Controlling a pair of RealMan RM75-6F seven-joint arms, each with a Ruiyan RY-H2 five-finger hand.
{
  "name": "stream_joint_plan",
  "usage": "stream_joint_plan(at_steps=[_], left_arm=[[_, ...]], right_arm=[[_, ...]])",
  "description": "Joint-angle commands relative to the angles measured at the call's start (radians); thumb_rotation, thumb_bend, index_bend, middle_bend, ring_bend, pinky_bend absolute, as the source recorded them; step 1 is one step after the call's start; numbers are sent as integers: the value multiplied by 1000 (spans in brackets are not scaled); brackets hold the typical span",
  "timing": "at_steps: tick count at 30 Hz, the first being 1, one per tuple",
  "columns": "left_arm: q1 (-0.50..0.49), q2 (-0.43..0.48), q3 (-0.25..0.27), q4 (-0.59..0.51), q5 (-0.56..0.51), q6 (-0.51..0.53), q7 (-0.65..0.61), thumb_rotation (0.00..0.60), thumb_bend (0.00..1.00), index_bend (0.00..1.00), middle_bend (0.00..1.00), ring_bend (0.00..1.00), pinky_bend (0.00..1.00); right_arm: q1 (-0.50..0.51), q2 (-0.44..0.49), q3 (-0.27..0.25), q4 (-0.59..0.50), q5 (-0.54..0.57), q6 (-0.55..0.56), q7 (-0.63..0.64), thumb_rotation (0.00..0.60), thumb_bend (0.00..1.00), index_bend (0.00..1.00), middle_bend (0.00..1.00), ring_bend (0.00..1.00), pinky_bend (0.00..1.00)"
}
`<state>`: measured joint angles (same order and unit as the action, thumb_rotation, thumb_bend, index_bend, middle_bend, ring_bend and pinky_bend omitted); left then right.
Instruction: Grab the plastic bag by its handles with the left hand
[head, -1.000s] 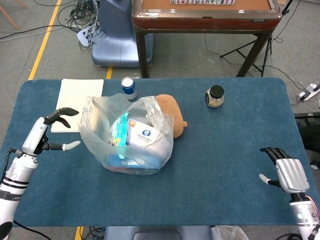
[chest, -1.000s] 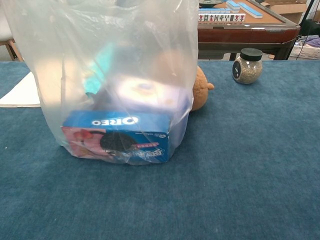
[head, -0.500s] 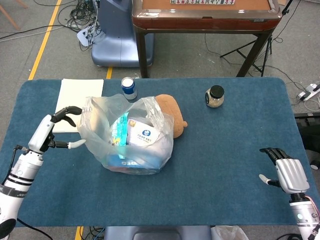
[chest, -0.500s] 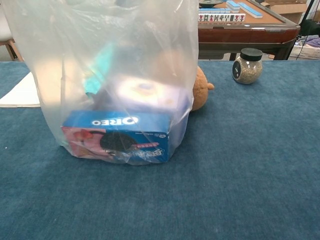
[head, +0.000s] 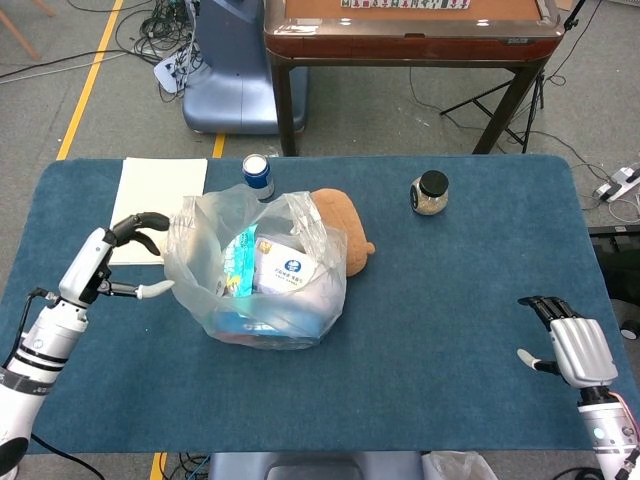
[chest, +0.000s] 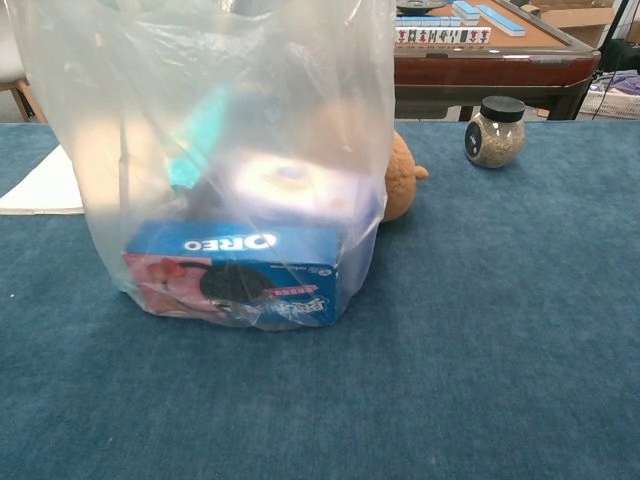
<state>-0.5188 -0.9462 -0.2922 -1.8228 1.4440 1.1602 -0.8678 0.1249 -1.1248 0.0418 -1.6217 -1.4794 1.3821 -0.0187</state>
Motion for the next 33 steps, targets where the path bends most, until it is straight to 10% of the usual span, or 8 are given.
stream_joint_plan(at_steps=[1, 33], left_arm=[[-4, -1, -1, -4, 1, 0, -3, 600, 0, 299, 298, 273, 441], [-76, -18, -5, -34, -31, -98, -6, 600, 0, 297, 298, 275, 442]], right_arm=[[0, 0, 0, 0, 0, 0, 0, 600, 0, 278, 282, 231, 525], [-1, 5, -2, -3, -4, 2, 7, 600, 0, 278, 283, 231, 525]])
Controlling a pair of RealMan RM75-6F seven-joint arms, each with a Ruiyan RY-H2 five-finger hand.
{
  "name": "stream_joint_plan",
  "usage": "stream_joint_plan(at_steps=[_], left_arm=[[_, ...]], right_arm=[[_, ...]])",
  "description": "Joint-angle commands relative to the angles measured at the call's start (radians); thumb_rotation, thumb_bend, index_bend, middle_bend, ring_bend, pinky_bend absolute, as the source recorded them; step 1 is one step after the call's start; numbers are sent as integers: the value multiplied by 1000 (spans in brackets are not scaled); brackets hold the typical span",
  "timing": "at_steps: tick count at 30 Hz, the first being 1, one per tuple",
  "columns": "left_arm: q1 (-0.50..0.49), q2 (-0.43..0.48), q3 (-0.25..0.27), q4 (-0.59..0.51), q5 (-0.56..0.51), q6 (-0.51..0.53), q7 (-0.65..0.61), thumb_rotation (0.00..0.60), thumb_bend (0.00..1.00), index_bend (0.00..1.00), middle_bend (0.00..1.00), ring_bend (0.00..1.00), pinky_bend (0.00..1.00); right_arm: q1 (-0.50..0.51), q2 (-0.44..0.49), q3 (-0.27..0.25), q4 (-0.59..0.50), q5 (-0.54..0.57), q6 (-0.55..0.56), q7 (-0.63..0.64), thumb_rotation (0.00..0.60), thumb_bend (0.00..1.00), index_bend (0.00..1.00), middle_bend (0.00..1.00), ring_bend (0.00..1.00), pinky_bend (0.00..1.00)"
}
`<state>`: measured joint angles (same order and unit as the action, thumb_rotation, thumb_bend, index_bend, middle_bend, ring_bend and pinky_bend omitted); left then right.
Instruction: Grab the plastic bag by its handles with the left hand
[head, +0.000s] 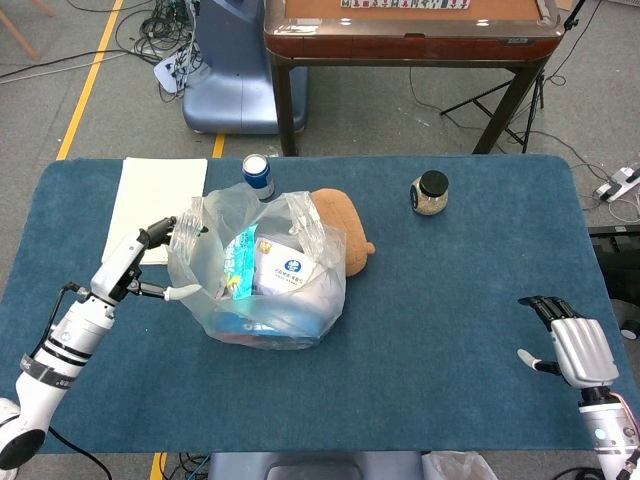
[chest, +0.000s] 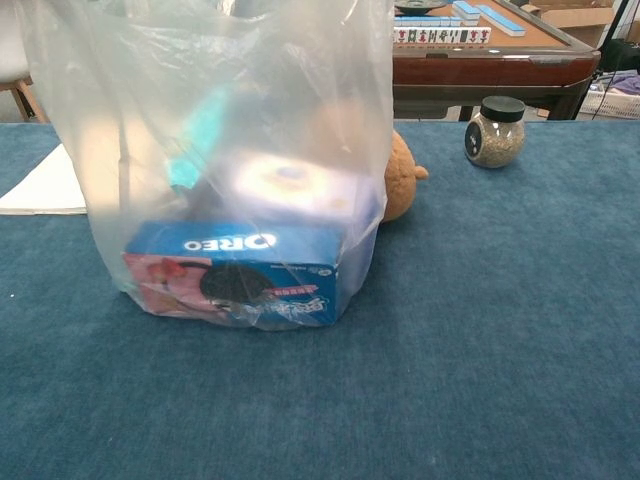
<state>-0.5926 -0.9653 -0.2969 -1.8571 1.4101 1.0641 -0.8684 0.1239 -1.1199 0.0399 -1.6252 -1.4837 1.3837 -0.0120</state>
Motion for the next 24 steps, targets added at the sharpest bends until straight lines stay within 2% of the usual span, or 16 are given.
stream_joint_plan(at_steps=[1, 16, 24], left_arm=[[-3, 1, 0, 0, 4, -4, -10, 600, 0, 297, 298, 275, 442], [-19, 22, -2, -13, 53, -4, -125, 600, 0, 295, 296, 271, 442], [-36, 42, 2, -40, 60, -25, -145, 600, 0, 295, 296, 270, 442]], right_arm=[[0, 0, 0, 0, 0, 0, 0, 600, 0, 278, 283, 231, 525], [-1, 4, -1, -3, -4, 4, 5, 600, 0, 278, 283, 231, 525], [-2, 5, -2, -5, -8, 6, 5, 600, 0, 278, 283, 231, 525]])
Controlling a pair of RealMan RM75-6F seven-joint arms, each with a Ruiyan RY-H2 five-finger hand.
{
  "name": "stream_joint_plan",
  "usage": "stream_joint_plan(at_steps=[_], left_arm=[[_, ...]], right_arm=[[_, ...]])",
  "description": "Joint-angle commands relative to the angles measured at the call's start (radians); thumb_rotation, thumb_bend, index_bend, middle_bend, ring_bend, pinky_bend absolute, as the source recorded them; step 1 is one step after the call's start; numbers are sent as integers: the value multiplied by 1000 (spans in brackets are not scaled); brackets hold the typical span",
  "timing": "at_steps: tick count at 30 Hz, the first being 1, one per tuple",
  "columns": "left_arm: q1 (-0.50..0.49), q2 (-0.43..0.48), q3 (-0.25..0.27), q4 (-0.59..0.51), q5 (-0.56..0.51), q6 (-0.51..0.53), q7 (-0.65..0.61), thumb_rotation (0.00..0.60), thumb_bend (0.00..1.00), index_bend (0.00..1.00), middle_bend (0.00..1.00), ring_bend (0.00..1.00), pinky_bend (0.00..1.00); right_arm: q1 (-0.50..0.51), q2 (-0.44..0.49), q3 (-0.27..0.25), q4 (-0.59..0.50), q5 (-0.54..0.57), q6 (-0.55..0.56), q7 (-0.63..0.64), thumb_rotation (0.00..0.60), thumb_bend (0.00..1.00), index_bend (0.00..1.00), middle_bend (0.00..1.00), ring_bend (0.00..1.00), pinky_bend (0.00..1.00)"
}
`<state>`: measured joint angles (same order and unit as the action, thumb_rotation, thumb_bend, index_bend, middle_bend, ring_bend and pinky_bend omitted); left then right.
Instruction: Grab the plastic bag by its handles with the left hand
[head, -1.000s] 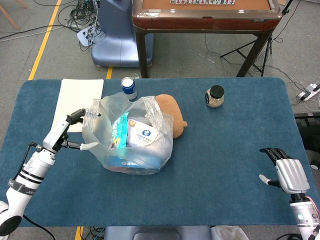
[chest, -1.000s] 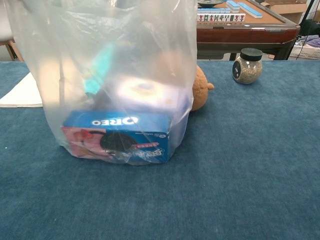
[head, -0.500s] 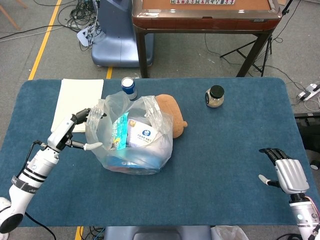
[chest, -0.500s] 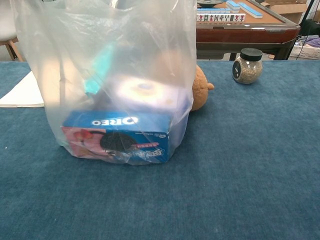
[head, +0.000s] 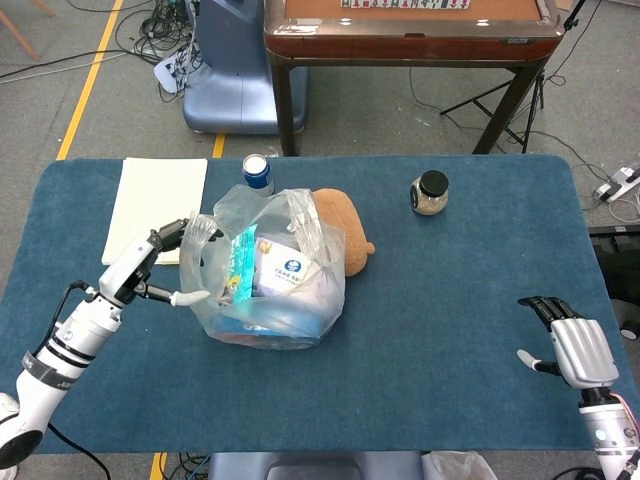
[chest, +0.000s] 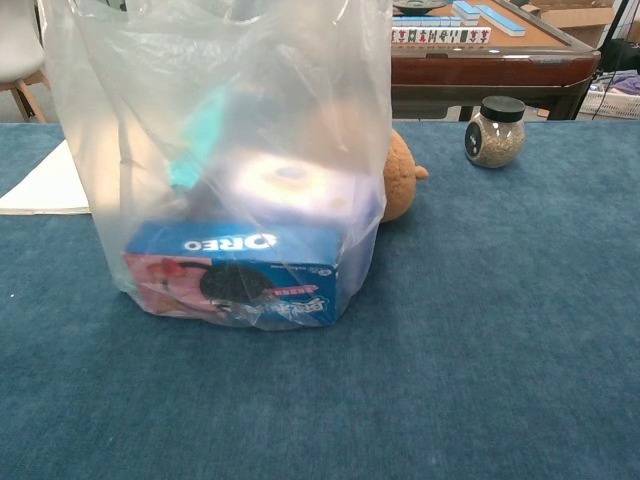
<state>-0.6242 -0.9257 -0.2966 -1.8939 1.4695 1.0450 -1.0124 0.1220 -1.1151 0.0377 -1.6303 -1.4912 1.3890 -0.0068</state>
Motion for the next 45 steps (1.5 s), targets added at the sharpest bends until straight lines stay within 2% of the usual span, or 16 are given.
stream_joint_plan(at_steps=[1, 17, 32, 45], left_arm=[[-8, 3, 3, -4, 0, -12, 0, 600, 0, 295, 296, 270, 442], [-58, -14, 12, -12, -54, -96, 52, 600, 0, 295, 296, 271, 442], [-88, -14, 8, -23, -33, -129, -9, 600, 0, 297, 296, 270, 442], [-130, -53, -15, 11, -141, -180, 52, 600, 0, 283, 285, 270, 442]], right_arm=[[0, 0, 0, 0, -1, 1, 0, 600, 0, 278, 283, 231, 525], [-2, 4, -2, -4, -6, 6, 5, 600, 0, 278, 283, 231, 525], [-4, 7, -3, -8, -11, 10, 7, 600, 0, 278, 283, 231, 525], [-3, 8, -3, -7, -10, 7, 11, 600, 0, 278, 283, 231, 525]])
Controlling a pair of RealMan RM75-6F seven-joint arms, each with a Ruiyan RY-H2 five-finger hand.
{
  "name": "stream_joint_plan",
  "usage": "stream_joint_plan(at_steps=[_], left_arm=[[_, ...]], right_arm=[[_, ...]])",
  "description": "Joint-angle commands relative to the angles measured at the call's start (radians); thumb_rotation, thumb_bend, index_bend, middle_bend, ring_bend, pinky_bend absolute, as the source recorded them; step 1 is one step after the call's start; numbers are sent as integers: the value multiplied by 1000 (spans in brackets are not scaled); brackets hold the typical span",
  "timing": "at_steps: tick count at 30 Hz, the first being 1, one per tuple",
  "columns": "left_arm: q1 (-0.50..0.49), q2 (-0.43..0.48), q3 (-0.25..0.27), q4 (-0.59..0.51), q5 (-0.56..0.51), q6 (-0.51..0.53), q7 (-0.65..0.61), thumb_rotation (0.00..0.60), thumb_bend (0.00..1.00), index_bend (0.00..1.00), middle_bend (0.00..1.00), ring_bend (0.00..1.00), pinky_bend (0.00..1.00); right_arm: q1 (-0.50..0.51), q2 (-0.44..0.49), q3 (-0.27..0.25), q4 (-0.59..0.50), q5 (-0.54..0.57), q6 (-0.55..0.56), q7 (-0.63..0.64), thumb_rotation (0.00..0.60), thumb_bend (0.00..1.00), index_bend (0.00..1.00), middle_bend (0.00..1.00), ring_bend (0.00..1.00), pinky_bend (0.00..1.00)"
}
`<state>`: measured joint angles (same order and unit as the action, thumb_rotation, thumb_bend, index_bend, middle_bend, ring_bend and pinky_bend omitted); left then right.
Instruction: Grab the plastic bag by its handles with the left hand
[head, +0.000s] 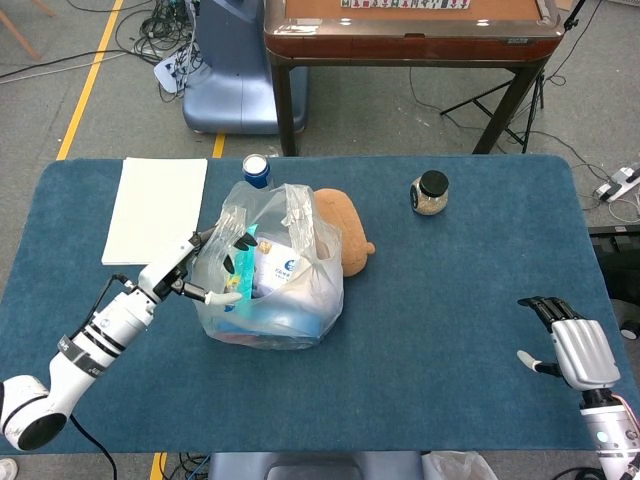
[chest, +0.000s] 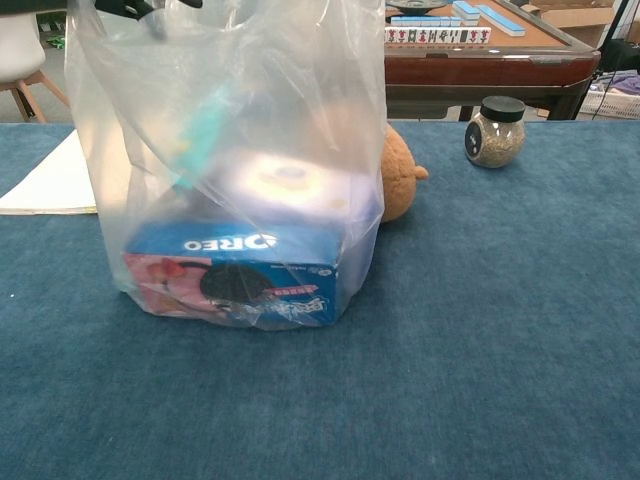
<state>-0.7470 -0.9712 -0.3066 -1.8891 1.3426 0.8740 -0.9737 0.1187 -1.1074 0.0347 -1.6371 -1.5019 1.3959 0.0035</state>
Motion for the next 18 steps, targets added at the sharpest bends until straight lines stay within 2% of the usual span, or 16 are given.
stream_joint_plan(at_steps=[1, 18], left_arm=[[-9, -11, -7, 7, -19, -11, 18, 600, 0, 283, 285, 270, 442], [-51, -33, -43, -7, -34, -60, 35, 600, 0, 283, 285, 271, 442]], right_arm=[[0, 0, 0, 0, 1, -1, 1, 600, 0, 278, 283, 231, 525], [-2, 9, 1, -4, -3, 5, 17, 600, 0, 278, 283, 231, 525]])
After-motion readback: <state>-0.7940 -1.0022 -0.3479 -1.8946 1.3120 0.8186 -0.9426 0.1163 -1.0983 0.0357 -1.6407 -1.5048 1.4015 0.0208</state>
